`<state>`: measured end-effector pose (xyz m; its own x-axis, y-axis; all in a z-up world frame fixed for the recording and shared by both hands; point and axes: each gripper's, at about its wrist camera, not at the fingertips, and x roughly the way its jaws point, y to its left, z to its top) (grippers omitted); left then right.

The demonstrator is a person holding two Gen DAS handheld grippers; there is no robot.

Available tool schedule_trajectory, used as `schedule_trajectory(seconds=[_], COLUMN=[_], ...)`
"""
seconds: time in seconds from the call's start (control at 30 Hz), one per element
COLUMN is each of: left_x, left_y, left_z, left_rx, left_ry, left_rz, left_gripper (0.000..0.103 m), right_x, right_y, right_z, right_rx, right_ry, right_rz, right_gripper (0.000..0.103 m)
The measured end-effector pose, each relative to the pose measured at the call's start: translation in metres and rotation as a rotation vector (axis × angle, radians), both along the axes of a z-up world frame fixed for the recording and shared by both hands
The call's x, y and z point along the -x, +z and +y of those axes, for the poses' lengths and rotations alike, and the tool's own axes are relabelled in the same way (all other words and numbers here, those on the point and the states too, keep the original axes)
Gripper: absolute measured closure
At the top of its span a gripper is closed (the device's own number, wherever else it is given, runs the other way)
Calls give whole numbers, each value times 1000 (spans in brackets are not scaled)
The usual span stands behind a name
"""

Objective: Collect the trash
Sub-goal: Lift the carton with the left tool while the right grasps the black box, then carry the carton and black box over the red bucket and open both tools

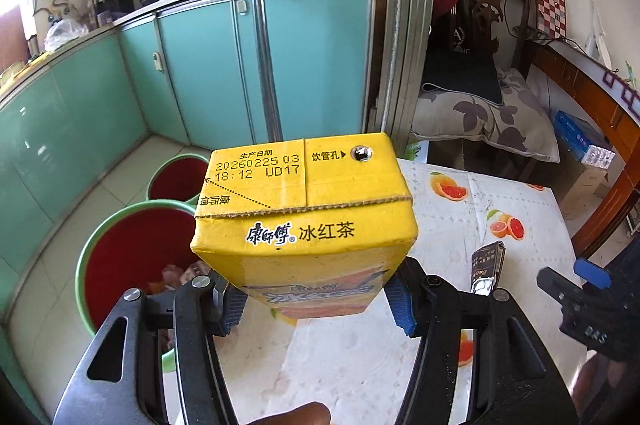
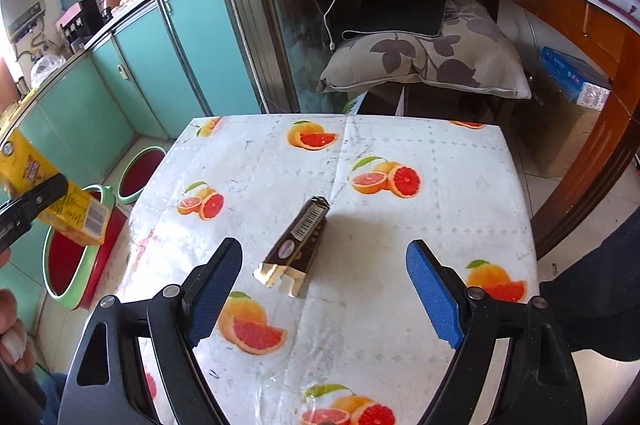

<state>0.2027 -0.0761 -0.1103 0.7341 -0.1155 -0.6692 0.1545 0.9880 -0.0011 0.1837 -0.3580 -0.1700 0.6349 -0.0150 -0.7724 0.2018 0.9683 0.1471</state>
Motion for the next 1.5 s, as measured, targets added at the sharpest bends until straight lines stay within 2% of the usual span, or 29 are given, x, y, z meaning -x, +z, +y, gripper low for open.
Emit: schedule_trajectory(seconds=[0.17, 0.33, 0.67, 0.73, 0.77, 0.8, 0.87, 1.1, 1.3, 1.5], left_x=[10, 13, 24, 25, 25, 25, 26, 30, 29, 10], left_y=[-1, -2, -3, -3, -3, -3, -3, 2, 7, 7], left_z=[28, 54, 88, 94, 97, 100, 104, 110, 120, 145], left_rx=[46, 80, 67, 68, 71, 72, 74, 84, 88, 98], left_ry=[22, 48, 64, 73, 77, 81, 85, 87, 100, 132], left_rz=[3, 8, -34, -39, -39, -39, -41, -55, -67, -48], left_gripper=[46, 46, 46, 46, 46, 46, 46, 46, 46, 46], right_x=[-40, -71, -97, -100, -101, -101, -100, -89, -68, -41], right_y=[-24, -57, -83, -88, -91, -94, -95, -75, -27, 18], right_z=[17, 20, 26, 29, 31, 32, 33, 38, 57, 96], right_rx=[-17, -3, 27, 31, 45, 53, 64, 79, 84, 87], right_ry=[-4, -64, -127, -121, -119, -122, -120, -90, -26, 95], right_rz=[54, 139, 211, 228, 244, 256, 254, 223, 140, 50], right_gripper=[19, 19, 21, 48, 66, 76, 77, 81, 81, 81])
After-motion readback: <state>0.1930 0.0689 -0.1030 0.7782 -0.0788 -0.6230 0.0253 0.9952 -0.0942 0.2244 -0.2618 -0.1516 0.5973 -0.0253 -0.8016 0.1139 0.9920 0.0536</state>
